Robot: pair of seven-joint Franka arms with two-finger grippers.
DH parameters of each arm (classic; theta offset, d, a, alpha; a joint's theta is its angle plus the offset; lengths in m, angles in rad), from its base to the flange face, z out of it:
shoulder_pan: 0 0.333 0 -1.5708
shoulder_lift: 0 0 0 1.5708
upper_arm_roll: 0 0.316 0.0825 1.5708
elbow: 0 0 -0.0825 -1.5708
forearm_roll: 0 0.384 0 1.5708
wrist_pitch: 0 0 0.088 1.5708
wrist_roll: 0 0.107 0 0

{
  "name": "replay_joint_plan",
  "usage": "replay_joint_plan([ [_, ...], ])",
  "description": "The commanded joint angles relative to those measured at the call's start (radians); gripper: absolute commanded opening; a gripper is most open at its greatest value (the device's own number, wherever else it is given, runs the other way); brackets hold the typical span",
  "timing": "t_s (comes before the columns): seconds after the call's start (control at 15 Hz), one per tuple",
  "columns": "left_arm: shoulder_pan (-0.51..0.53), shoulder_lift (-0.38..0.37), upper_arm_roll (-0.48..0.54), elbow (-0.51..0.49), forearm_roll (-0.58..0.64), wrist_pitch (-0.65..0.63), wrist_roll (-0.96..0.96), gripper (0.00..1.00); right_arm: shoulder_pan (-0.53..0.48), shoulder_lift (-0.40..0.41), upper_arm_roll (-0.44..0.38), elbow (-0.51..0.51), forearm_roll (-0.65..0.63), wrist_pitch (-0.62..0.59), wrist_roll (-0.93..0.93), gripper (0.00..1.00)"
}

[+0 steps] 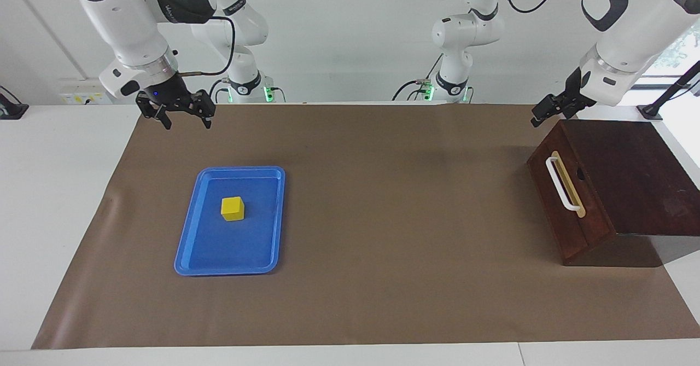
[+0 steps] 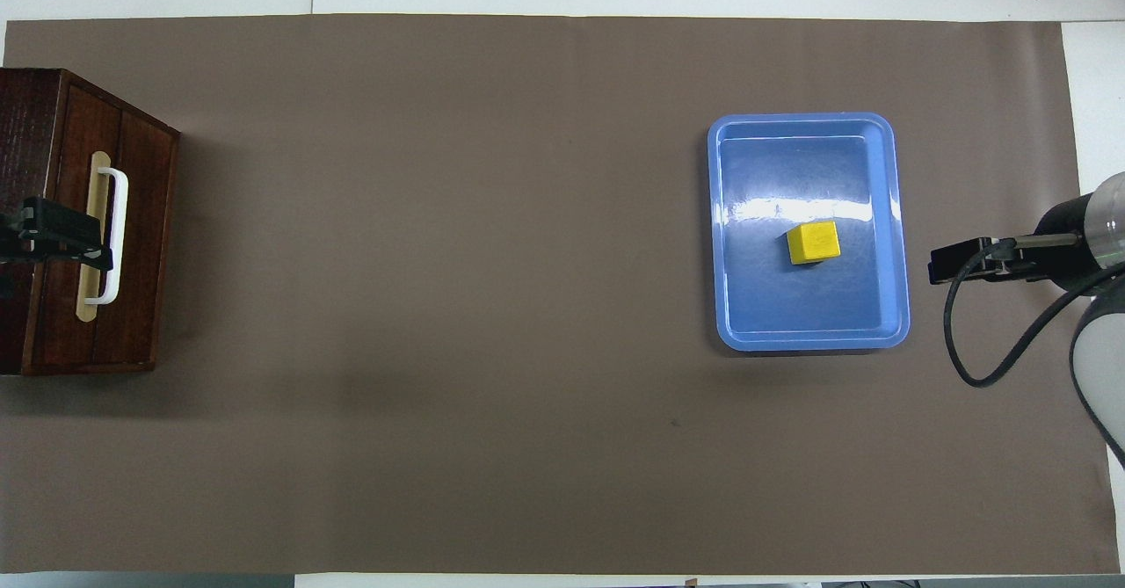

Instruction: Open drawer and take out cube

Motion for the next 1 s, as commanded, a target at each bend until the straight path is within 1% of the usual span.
replay_joint_plan([
  [0.0,0.003,0.027,0.025,0.037,-0.014,0.003,0.064,1.00,-0.014,0.037,0.006,0.058,-0.014,-0.037,-0.028,1.00],
  [0.07,-0.005,0.040,0.041,0.043,-0.022,0.004,0.070,1.00,-0.014,0.037,0.006,0.060,-0.014,-0.039,-0.026,1.00],
  [0.2,-0.006,0.040,0.032,0.070,-0.009,-0.071,0.081,1.00,-0.014,0.037,0.006,0.061,-0.014,-0.053,-0.026,1.00],
  [0.47,-0.009,0.027,0.036,0.069,-0.022,-0.069,0.096,1.00,-0.017,0.060,0.006,0.100,-0.014,-0.094,-0.028,1.00],
  [0.67,-0.003,0.006,0.041,0.034,-0.022,-0.056,0.101,1.00,-0.017,0.060,0.006,0.097,-0.028,-0.096,-0.029,1.00],
  [0.74,-0.003,0.006,0.041,0.035,-0.022,-0.056,0.099,1.00,-0.016,0.059,0.006,0.095,-0.048,-0.096,-0.037,1.00],
  [0.94,-0.019,0.007,0.036,0.037,-0.020,-0.054,0.116,1.00,-0.017,0.057,0.005,0.094,-0.053,-0.096,-0.046,1.00],
])
